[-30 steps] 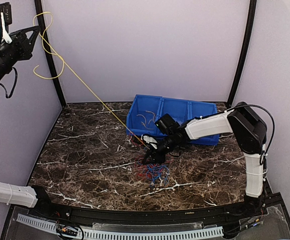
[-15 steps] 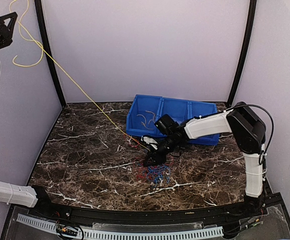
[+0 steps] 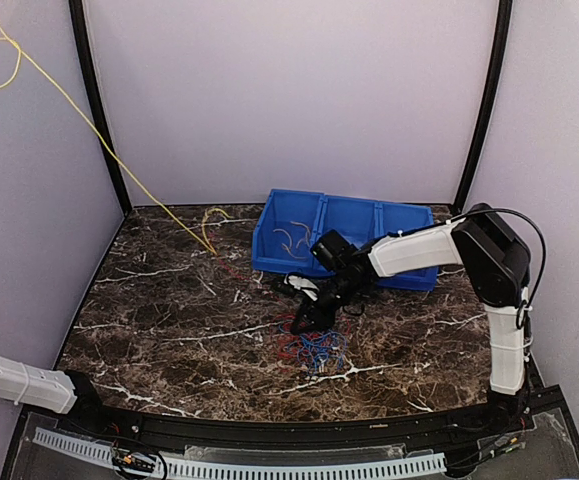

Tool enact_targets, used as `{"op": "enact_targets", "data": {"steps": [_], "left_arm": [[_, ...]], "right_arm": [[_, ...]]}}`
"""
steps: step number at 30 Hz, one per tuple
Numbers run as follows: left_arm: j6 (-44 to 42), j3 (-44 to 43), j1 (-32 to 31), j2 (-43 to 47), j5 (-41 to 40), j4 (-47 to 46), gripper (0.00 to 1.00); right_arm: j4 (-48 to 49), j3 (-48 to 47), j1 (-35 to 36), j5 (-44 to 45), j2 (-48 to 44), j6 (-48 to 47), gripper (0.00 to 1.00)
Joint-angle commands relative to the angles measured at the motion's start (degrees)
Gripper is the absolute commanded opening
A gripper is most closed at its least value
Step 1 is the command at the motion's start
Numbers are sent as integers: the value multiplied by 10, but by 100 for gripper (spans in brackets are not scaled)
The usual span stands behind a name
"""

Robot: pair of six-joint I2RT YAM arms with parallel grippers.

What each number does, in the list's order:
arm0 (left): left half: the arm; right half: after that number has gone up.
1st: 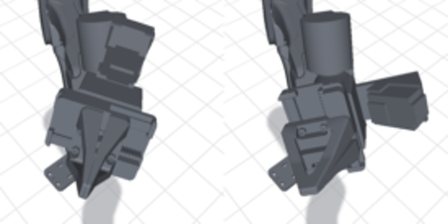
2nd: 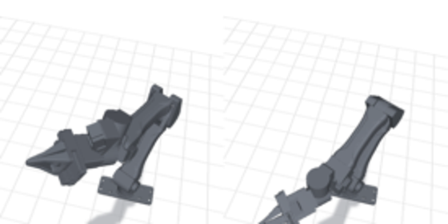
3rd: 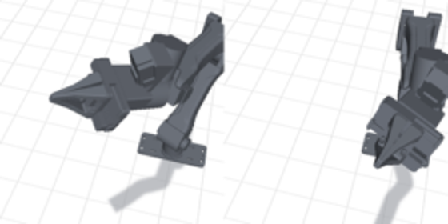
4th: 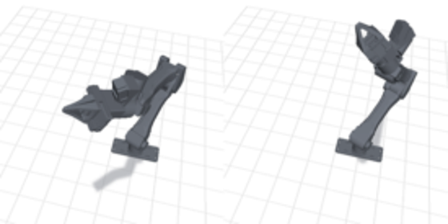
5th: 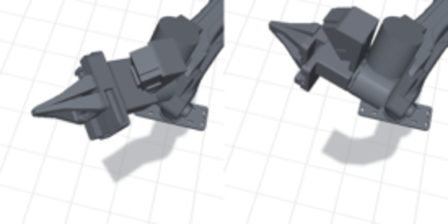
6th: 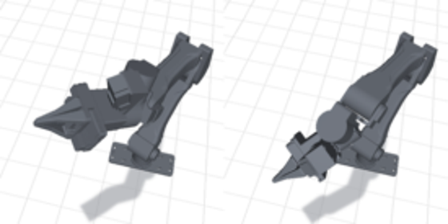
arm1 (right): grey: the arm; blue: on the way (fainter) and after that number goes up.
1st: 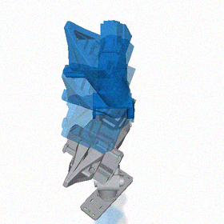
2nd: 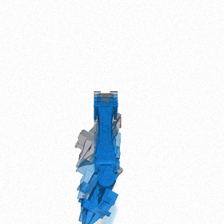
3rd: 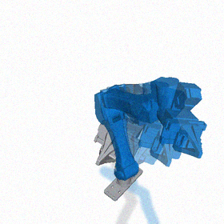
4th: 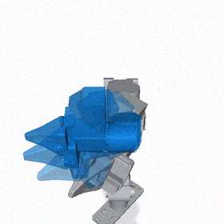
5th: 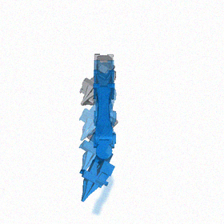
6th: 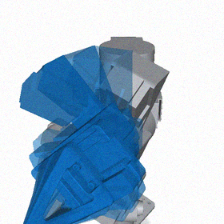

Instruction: Untangle the cables

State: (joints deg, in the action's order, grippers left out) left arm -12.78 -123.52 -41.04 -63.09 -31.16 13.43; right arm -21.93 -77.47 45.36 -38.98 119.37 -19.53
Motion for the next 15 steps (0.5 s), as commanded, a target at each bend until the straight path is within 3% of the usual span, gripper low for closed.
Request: {"op": "enact_targets", "data": {"steps": [1, 7, 11, 15], "left_arm": [[15, -9, -2, -18, -4, 24, 0], [-2, 1, -2, -27, -39, 41, 0], [-28, -5, -2, -7, -48, -30, 0], [-40, -37, -2, -14, -42, -45, 0]], "right_arm": [[-9, -9, -5, 11, 11, 4, 0], [6, 13, -5, 22, 5, 7, 0], [-6, 2, -9, 41, 19, 8, 0], [-11, -5, -11, 45, 18, 3, 0]]}}
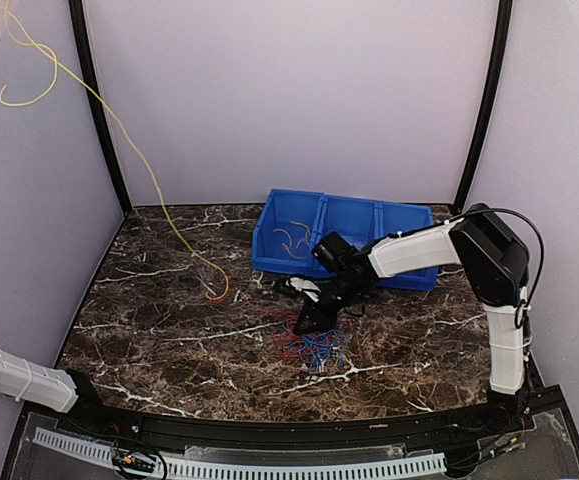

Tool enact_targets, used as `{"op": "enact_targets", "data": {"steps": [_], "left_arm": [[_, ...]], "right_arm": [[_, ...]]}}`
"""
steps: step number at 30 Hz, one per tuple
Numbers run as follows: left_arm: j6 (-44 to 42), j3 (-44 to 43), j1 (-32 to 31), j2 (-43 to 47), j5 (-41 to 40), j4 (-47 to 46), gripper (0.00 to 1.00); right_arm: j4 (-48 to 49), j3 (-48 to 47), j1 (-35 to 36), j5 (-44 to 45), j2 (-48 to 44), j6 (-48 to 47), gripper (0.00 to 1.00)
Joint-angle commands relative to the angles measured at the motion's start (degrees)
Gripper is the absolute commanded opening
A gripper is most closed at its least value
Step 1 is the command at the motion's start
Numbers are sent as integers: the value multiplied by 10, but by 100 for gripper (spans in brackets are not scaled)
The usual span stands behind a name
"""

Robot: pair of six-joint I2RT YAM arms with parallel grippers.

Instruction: Untangle the cables

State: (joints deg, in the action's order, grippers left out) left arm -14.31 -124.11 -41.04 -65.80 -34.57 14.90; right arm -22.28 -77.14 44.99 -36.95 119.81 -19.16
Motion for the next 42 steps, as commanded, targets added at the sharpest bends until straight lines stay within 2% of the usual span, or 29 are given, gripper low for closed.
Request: {"op": "enact_targets", "data": {"steps": [1, 9, 12, 17, 29, 37, 42], "left_arm": [[-29, -26, -2, 11, -12, -61, 0], [-32, 4, -3, 11, -26, -54, 0], [-43, -4, -3, 16, -30, -61, 0], [-58, 12, -3, 22, -42, -68, 0], [-76, 23, -4, 58, -55, -81, 0], [-65, 54, -4, 48, -53, -48, 0], [-64, 55, -4, 54, -57, -53, 0]], "right_arm": [[-7, -8, -7, 29, 11, -2, 0], [-12, 14, -16, 46, -1, -9, 0], [-20, 44, -37, 49, -35, -20, 0], [-26, 124, -77, 105, -107, -59, 0], [-64, 191, -170, 153, -155, -122, 0], [-60, 230, -176, 169, -206, -120, 0], [-60, 258, -199, 186, -219, -158, 0]]}}
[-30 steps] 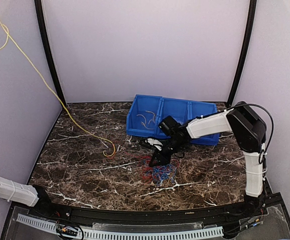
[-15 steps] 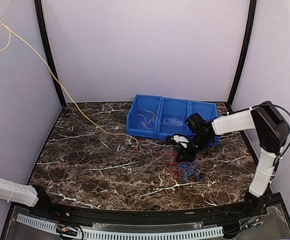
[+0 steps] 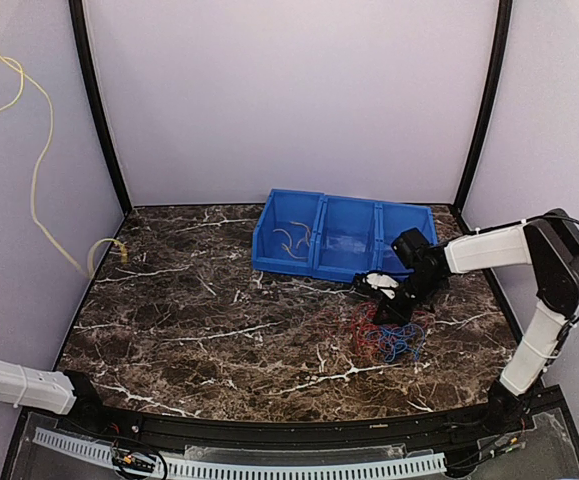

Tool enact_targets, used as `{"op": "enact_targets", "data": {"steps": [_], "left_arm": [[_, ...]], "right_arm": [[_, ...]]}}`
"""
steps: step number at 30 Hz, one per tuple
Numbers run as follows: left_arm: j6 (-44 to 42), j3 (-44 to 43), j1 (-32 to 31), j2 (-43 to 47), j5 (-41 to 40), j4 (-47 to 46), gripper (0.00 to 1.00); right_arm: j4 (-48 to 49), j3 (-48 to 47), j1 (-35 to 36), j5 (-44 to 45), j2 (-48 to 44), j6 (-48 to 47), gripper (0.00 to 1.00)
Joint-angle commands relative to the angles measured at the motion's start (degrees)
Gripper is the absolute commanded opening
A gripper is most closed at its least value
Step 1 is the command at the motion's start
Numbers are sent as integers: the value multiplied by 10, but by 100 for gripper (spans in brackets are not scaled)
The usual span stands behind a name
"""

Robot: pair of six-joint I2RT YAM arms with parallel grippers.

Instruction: Untangle the cables

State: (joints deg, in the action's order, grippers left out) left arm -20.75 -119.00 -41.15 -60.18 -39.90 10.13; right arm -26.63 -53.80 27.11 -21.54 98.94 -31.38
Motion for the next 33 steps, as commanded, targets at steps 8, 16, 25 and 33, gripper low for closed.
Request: {"op": "enact_targets", "data": {"steps": [8, 16, 25, 33], "left_arm": [[3, 50, -2, 12, -4, -11, 0], [87, 171, -3, -2, 24, 48, 0], [161, 269, -2, -23, 46, 45, 0], [205, 258, -1, -68, 93, 91, 0]], "right_arm": [[-24, 39, -47, -10, -20, -53, 0], [-41, -1, 39, -46, -34, -35, 0], [-71, -128, 160, -79, 23, -10, 0], [-86, -119, 170, -41, -8, -28, 55]]}}
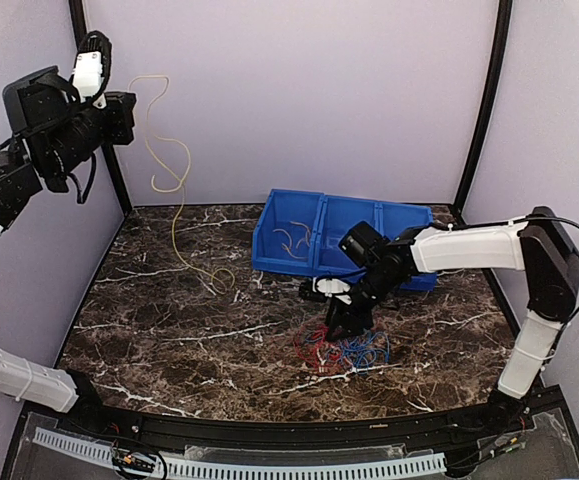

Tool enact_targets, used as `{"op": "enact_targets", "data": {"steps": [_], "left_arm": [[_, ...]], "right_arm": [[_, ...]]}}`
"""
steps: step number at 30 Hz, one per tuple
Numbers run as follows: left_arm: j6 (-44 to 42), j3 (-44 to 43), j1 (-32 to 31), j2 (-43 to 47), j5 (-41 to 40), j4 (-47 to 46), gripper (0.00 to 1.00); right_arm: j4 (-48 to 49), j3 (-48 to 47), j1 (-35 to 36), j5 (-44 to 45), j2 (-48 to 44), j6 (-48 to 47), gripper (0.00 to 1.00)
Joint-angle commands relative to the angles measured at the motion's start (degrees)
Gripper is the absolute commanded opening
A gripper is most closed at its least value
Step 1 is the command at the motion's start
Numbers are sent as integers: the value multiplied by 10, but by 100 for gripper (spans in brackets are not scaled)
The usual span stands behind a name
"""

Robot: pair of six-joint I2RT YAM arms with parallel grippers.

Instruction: Untangle the cables

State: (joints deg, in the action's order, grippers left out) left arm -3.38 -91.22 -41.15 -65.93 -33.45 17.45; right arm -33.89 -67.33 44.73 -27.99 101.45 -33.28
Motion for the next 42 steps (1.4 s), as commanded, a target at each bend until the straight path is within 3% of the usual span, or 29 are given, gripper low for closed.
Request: {"op": "enact_targets", "data": {"steps": [1, 4, 5, 6, 13, 22, 32, 37, 42], "left_arm": [[44, -19, -2, -13, 32, 19, 0], [55, -10, -2, -21, 37, 18, 0], [59, -9, -1, -25, 40, 18, 0], [60, -11, -1, -28, 43, 19, 0], [102, -71, -1, -82, 67, 86, 0], [139, -192, -1, -139, 154, 135, 0], [134, -294, -1, -201, 252, 51, 0], [129, -411, -1, -280, 288, 42, 0], [106, -464, 5, -344, 272, -15, 0]], "right_arm": [[-14, 23, -10, 29, -46, -9, 61], [-14, 33, -30, 21, -89, -5, 82], [-14, 34, -36, 17, -104, -1, 96], [-17, 32, -44, 12, -119, -1, 98], [8, 30, -120, -22, -205, 30, 99], [105, 163, -252, -115, -278, 76, 99], [123, 210, -278, -137, -271, 61, 99], [120, 212, -279, -139, -259, 58, 98], [129, 219, -279, -125, -262, 59, 98]]}}
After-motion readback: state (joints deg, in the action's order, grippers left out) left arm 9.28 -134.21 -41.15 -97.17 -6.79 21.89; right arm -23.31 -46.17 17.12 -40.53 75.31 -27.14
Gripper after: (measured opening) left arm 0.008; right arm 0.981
